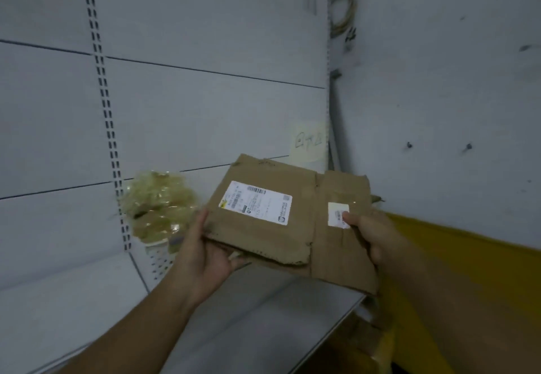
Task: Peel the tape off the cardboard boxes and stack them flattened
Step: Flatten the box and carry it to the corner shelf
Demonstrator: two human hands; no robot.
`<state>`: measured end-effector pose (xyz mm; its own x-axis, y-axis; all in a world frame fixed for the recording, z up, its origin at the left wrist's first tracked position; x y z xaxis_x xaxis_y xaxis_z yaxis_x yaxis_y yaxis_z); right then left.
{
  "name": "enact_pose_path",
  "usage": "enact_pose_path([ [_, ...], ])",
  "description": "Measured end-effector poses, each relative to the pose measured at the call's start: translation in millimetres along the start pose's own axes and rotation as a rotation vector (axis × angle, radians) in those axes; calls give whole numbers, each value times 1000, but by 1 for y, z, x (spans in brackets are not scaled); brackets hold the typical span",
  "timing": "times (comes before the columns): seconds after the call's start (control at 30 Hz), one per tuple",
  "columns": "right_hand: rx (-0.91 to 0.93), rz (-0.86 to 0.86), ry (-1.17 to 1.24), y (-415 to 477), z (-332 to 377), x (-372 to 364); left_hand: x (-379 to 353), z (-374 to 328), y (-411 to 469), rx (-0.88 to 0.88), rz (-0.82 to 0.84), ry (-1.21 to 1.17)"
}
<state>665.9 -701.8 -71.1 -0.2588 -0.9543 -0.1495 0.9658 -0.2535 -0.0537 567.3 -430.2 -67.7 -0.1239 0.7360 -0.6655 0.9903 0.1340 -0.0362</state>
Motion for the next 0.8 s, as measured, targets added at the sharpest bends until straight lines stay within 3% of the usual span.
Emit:
enact_pose_path([
  [0.13, 33, -161, 84, 34, -17, 32, -27, 69, 54, 120, -27, 5],
  [0.27, 52, -257, 143, 62, -29, 40, -39, 102, 109, 114, -84, -4],
  [0.5, 86, -165, -28, 124, -26, 57, -52, 119, 204, 134, -138, 7],
  [0.63, 116, -301, -71, 178, -9, 108, -54, 136, 243, 201, -110, 99],
  [0.7, 128, -296, -246, 209, -3, 122, -60, 146, 258, 221, -63, 164],
  [0.8, 161, -29, -615, 248, 0, 110, -74, 160, 274, 247, 4, 251],
])
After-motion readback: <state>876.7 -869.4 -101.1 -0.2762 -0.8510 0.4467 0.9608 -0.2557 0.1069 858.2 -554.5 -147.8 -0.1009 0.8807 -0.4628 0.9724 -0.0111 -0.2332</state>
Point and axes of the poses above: each hand's wrist, its own y-axis towards the middle knuckle, its own x-axis out of the back of the hand, z = x × y, the point moved 10 cm from there along y, towards the middle knuckle, and after that the axes turned 12 degrees about -z, right-handed, at the moved point
